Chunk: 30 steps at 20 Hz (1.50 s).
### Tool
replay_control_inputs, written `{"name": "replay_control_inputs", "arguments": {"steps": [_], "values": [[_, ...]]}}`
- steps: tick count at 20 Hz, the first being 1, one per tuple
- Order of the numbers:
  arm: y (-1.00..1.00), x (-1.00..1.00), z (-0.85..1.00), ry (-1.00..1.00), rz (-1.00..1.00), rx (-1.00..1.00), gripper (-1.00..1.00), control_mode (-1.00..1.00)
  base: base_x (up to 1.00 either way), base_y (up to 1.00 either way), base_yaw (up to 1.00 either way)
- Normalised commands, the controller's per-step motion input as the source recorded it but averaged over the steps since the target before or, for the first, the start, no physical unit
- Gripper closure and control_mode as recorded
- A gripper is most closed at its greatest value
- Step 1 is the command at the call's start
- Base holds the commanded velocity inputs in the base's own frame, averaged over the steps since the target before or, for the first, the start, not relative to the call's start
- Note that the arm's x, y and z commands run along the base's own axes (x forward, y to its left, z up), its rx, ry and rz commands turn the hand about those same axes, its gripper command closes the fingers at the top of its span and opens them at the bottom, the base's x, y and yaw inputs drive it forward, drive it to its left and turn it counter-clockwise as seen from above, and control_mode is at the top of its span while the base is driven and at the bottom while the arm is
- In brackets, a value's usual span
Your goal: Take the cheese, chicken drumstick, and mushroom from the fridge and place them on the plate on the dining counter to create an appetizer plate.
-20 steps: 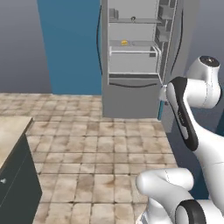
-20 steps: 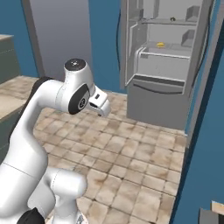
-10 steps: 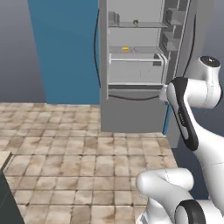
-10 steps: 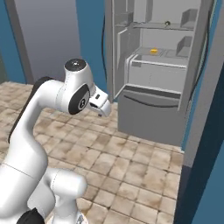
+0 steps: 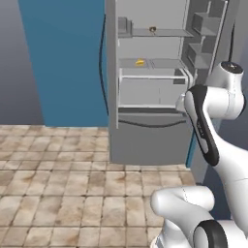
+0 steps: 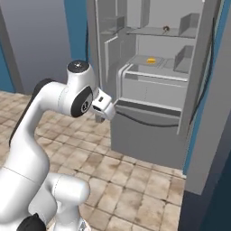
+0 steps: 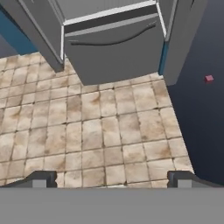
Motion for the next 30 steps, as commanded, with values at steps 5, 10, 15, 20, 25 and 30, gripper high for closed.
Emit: {"name": "replay_control_inputs", "arguments": {"steps": [5, 10, 15, 20, 25, 30], "values": [[0.00, 0.00, 0.00, 0.00, 0.00, 0.00, -1.00, 1.00, 0.14, -0.52, 0.00], [0.00, 0.00, 0.00, 0.00, 0.00, 0.00, -1.00, 1.00, 0.07, -0.51, 0.00], [0.00, 0.00, 0.00, 0.00, 0.00, 0.00, -1.00, 1.00, 0.70, -0.13, 0.00], [0.00, 0.00, 0.00, 0.00, 0.00, 0.00, -1.00, 1.00, 1.00, 0.00, 0.00], [0.00, 0.00, 0.00, 0.00, 0.00, 0.00, -1.00, 1.00, 1.00, 0.00, 0.00], [0.00, 0.00, 0.00, 0.00, 0.00, 0.00, -1.00, 1.00, 1.00, 0.08, 0.00]]}}
